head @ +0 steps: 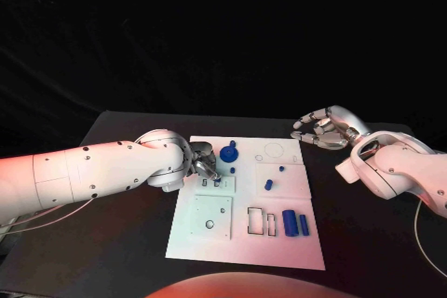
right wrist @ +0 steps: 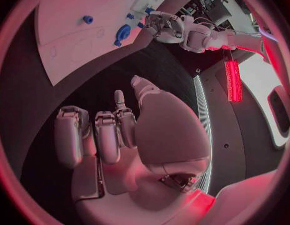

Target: Assemble the parts on the task board

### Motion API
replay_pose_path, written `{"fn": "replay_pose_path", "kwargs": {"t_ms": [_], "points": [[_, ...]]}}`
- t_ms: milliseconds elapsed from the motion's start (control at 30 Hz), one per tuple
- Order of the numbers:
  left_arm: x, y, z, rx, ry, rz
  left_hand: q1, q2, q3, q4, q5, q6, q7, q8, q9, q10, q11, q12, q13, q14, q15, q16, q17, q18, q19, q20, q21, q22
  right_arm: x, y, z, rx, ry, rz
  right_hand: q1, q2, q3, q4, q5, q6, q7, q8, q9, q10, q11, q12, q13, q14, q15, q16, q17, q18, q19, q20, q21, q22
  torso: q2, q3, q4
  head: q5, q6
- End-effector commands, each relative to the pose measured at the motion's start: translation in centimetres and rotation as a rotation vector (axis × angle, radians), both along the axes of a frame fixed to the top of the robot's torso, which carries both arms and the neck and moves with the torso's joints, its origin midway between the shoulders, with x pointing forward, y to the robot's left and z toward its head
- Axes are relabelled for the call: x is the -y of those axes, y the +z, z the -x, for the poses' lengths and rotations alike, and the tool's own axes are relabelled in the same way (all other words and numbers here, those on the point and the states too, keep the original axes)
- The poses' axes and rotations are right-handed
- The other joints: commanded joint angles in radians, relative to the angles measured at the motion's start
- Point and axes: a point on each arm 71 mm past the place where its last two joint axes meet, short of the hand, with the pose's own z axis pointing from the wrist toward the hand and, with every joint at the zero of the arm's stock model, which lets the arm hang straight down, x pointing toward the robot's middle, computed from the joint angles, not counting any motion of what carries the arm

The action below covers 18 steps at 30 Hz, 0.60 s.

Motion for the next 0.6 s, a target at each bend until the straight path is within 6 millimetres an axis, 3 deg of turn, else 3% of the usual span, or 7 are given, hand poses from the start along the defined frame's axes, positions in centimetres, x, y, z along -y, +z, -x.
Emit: {"fn": "replay_pose_path", "kwargs": {"t_ms": [33, 467, 600], "points": [[0.07, -0.28, 0.16, -0.033, -0.02, -0.038, 0.007, 0.004, 0.157, -0.164, 0.007, 0.031, -0.023, 0.003, 0.087, 0.007, 0.0, 0.0, 0.0, 0.092, -0.006, 0.006, 0.212, -0.007, 0.007, -0.002, 0.006, 0.061, -0.1, -0.07, 0.07, -0.003, 0.013, 0.009, 0.0, 0.003, 0.001, 0.008, 0.003, -0.006, -0.002, 0.007, 0.001, -0.001, -0.002, -0.003, 0.108, 0.082, -0.002, -0.006, 0.164, 0.012, 0.006, -0.008, -0.004, 0.155, -0.001, 0.0, 0.0004, 0.0, -0.002], [0.16, -0.51, 0.12, -0.054, -0.031, -0.064, 0.001, 0.003, 0.155, -0.166, 0.025, 0.035, -0.025, 0.006, 0.089, 0.01, -0.002, -0.002, -0.002, 0.093, -0.007, 0.01, 0.217, -0.007, 0.007, -0.003, 0.006, 0.06, -0.15, -0.1, 0.09, -0.003, 0.016, 0.009, 0.0, 0.003, 0.001, 0.008, 0.003, -0.006, -0.002, 0.007, 0.001, -0.001, -0.002, -0.003, 0.108, 0.082, -0.002, -0.006, 0.164, 0.012, 0.006, -0.008, -0.004, 0.155, -0.001, 0.0, 0.0005, 0.003, -0.002], [0.28, -0.58, 0.1, -0.057, -0.034, -0.067, 0.0, 0.003, 0.154, -0.167, 0.028, 0.036, -0.025, 0.007, 0.09, 0.01, -0.002, -0.002, -0.004, 0.094, -0.007, 0.011, 0.219, -0.006, 0.006, -0.003, 0.005, 0.059, -0.19, -0.11, 0.11, 0.001, 0.019, 0.014, 0.0, 0.003, 0.001, 0.008, 0.003, -0.006, -0.002, 0.007, 0.001, -0.001, -0.002, -0.003, 0.108, 0.082, -0.002, -0.006, 0.164, 0.012, 0.006, -0.008, -0.004, 0.155, 0.0, -0.0001, 0.0001, 0.003, -0.006]]}}
